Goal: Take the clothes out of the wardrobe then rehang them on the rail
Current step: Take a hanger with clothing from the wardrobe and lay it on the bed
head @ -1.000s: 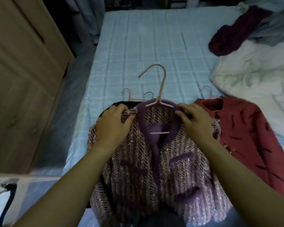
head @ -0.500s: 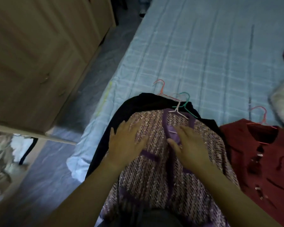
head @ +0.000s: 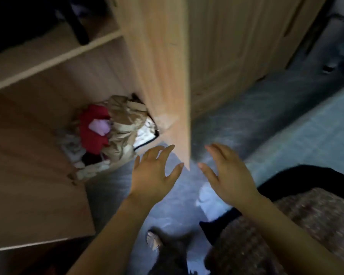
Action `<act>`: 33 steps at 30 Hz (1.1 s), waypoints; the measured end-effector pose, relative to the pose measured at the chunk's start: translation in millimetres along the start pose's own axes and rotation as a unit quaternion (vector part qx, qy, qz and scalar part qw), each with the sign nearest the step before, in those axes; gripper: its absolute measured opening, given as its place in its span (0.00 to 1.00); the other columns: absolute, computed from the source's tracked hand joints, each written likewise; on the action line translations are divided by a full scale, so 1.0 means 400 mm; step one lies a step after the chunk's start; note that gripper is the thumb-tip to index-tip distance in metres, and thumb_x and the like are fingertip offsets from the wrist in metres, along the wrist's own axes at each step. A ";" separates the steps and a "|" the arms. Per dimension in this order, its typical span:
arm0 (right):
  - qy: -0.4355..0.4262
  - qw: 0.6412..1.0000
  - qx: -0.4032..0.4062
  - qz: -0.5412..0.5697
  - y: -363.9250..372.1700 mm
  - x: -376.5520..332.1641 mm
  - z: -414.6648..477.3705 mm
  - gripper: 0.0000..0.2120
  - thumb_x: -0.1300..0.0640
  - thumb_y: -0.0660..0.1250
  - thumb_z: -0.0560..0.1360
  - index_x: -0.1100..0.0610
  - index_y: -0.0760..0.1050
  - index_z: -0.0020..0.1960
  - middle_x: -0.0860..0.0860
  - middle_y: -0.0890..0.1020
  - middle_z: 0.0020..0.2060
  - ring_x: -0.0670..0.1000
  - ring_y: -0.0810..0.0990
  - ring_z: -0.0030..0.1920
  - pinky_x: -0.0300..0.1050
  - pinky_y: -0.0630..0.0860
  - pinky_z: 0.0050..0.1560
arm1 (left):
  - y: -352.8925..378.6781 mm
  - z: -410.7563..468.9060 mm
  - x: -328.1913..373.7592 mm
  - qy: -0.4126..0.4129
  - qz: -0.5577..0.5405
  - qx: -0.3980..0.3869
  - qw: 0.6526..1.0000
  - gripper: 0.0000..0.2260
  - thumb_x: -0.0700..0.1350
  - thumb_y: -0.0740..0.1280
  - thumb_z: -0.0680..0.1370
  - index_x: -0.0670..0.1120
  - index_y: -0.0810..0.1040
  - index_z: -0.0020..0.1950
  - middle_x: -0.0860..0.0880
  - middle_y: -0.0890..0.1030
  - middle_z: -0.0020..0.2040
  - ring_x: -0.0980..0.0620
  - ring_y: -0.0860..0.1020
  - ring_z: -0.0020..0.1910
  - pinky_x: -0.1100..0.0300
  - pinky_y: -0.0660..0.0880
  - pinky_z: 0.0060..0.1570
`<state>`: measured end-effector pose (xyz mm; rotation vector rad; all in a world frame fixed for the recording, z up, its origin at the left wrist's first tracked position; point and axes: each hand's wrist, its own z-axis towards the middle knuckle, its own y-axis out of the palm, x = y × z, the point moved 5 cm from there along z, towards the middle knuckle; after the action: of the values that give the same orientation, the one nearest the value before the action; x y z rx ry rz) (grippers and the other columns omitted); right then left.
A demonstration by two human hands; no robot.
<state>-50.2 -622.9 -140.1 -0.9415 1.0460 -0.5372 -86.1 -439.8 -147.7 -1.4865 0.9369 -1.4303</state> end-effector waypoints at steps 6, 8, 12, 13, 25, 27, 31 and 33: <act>-0.132 0.989 0.055 0.028 0.083 -0.443 0.357 0.25 0.44 0.56 0.75 0.60 0.75 0.60 0.58 0.79 0.56 0.59 0.78 0.54 0.49 0.75 0.54 | -0.386 0.098 -0.358 -0.061 0.049 0.141 0.987 0.27 0.66 0.53 0.72 0.53 0.74 0.64 0.49 0.77 0.62 0.44 0.75 0.61 0.44 0.69 0.61; -0.172 0.982 0.078 0.030 0.078 -0.554 0.470 0.24 0.44 0.56 0.75 0.62 0.75 0.60 0.59 0.79 0.55 0.60 0.78 0.53 0.50 0.75 0.53 | -0.504 0.138 -0.439 -0.068 0.070 0.165 0.981 0.29 0.66 0.52 0.72 0.52 0.72 0.66 0.48 0.76 0.63 0.43 0.74 0.61 0.41 0.68 0.62; -0.230 0.963 0.138 0.022 0.026 -0.728 0.701 0.27 0.44 0.56 0.76 0.64 0.74 0.61 0.60 0.79 0.56 0.60 0.77 0.56 0.49 0.74 0.55 | -0.731 0.254 -0.550 -0.055 0.101 0.226 0.967 0.32 0.66 0.49 0.72 0.52 0.69 0.69 0.46 0.74 0.65 0.41 0.71 0.64 0.41 0.67 0.63; -0.242 0.959 0.147 0.020 0.010 -0.767 0.760 0.27 0.43 0.55 0.76 0.63 0.74 0.63 0.60 0.78 0.58 0.60 0.76 0.58 0.49 0.73 0.56 | -0.788 0.292 -0.569 -0.051 0.102 0.244 0.963 0.32 0.66 0.49 0.71 0.51 0.69 0.70 0.45 0.74 0.65 0.41 0.71 0.64 0.42 0.67 0.63; -0.372 0.874 0.313 0.000 -0.381 -1.157 1.486 0.25 0.44 0.58 0.79 0.58 0.67 0.70 0.54 0.69 0.68 0.54 0.67 0.68 0.44 0.66 0.62 | -1.452 0.846 -0.628 0.036 0.137 0.434 0.890 0.31 0.67 0.50 0.74 0.53 0.65 0.71 0.47 0.72 0.67 0.45 0.71 0.64 0.46 0.71 0.59; -0.396 0.850 0.347 -0.012 -0.472 -1.230 1.576 0.25 0.43 0.57 0.79 0.56 0.66 0.70 0.52 0.68 0.69 0.52 0.65 0.69 0.44 0.66 0.62 | -1.569 0.923 -0.625 0.042 0.134 0.459 0.877 0.29 0.66 0.51 0.75 0.54 0.64 0.72 0.47 0.71 0.68 0.46 0.70 0.65 0.50 0.70 0.60; -0.437 0.795 0.420 -0.037 -0.645 -1.366 1.703 0.24 0.44 0.58 0.79 0.56 0.66 0.70 0.51 0.68 0.69 0.50 0.64 0.69 0.41 0.66 0.59 | -1.776 1.041 -0.609 0.080 0.117 0.510 0.849 0.26 0.63 0.54 0.77 0.53 0.64 0.72 0.48 0.69 0.69 0.48 0.69 0.65 0.57 0.67 0.55; -0.441 0.773 0.453 -0.051 -0.729 -1.427 1.754 0.24 0.44 0.58 0.78 0.55 0.66 0.70 0.50 0.69 0.68 0.50 0.65 0.68 0.42 0.66 0.60 | -1.864 1.086 -0.597 0.098 0.109 0.528 0.836 0.25 0.62 0.55 0.78 0.52 0.64 0.72 0.47 0.69 0.69 0.48 0.69 0.65 0.58 0.67 0.55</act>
<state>351.7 -63.1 514.5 -0.2674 -0.1762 -0.5116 301.7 83.6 466.9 -0.3934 0.2614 -1.5363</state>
